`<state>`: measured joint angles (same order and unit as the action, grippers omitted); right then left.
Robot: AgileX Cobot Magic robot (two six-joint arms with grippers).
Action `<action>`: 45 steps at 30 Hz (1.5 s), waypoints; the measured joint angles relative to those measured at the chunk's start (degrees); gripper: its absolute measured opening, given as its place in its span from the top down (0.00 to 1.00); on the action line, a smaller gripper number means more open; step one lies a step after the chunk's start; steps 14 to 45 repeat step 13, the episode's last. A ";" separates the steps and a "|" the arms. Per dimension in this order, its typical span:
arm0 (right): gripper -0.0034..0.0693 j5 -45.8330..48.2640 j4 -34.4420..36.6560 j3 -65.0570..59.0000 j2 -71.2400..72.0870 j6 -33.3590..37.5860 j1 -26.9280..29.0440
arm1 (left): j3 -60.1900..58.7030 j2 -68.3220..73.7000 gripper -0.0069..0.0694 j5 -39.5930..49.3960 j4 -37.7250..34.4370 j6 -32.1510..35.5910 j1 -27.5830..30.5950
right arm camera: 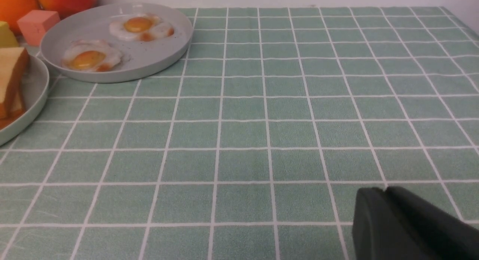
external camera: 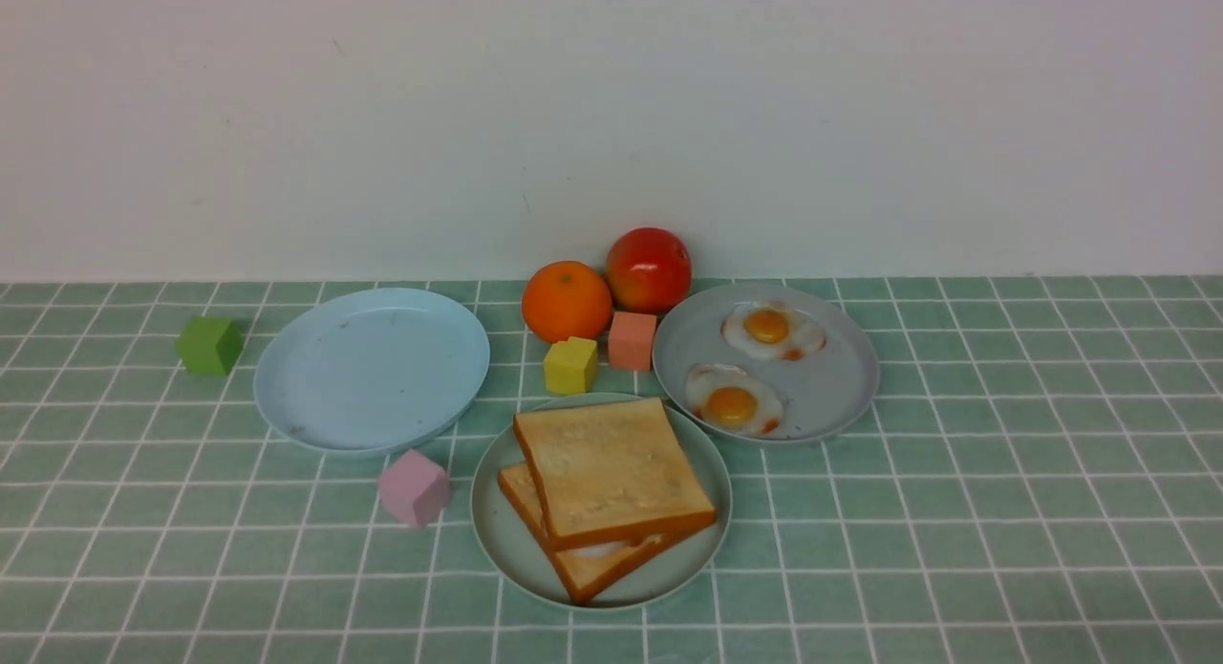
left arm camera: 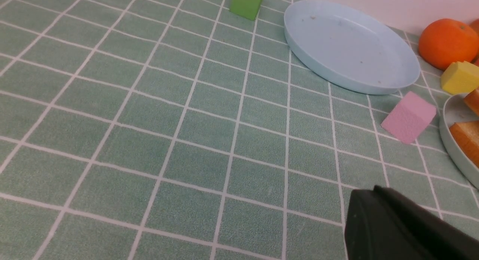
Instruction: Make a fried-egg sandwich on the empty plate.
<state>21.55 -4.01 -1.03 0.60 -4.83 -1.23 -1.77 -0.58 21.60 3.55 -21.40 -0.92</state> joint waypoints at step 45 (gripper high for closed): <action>0.87 0.00 0.00 0.00 0.00 0.00 0.00 | 0.00 0.00 0.89 0.00 0.00 0.00 0.00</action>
